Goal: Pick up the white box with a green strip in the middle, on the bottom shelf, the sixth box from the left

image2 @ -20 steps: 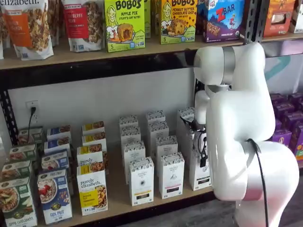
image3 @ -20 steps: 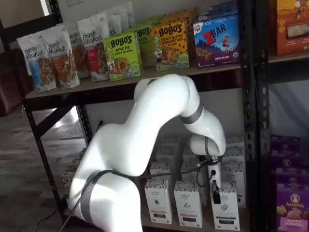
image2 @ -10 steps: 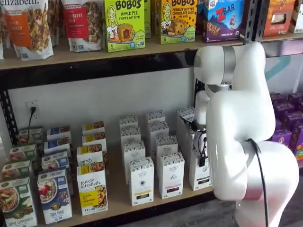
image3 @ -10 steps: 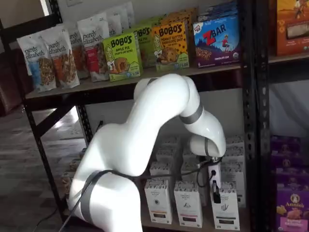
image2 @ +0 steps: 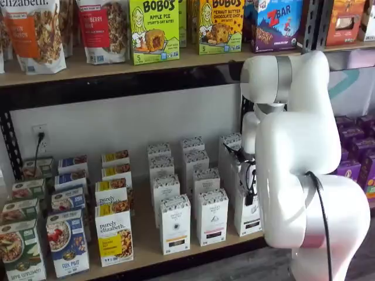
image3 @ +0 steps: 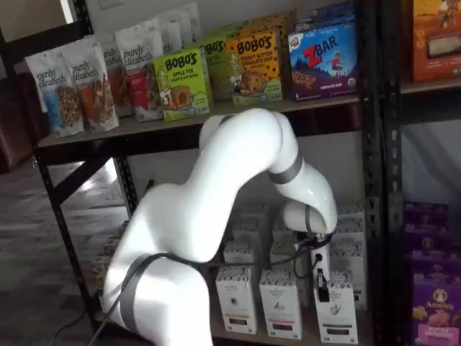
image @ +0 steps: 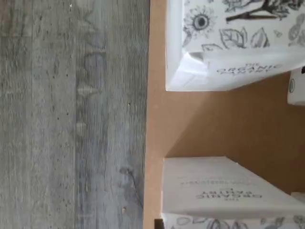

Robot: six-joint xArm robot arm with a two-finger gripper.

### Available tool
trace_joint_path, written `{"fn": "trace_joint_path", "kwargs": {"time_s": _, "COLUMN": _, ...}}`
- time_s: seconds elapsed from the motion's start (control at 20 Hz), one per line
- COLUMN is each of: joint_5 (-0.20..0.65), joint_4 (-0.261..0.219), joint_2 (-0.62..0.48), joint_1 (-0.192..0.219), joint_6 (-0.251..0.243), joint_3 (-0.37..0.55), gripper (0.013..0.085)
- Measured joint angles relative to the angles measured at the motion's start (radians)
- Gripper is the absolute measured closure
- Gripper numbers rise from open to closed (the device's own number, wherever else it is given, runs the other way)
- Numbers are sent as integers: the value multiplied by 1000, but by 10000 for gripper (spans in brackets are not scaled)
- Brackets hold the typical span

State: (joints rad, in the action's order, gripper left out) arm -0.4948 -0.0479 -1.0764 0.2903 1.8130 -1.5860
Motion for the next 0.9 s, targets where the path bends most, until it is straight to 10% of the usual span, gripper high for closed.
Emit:
{"fn": "trace_joint_path", "kwargs": {"time_s": 0.5, "joint_5": 60, "joint_4": -54, "joint_2": 65, "joint_1": 3, "joint_6": -46, "joint_3": 105, "gripper": 490}}
{"fn": "trace_joint_path", "kwargs": {"time_s": 0.9, "joint_5": 129, "joint_4": -175, "joint_2": 245, "joint_1": -7, "joint_6": -170, "joint_3": 363, "gripper": 490}}
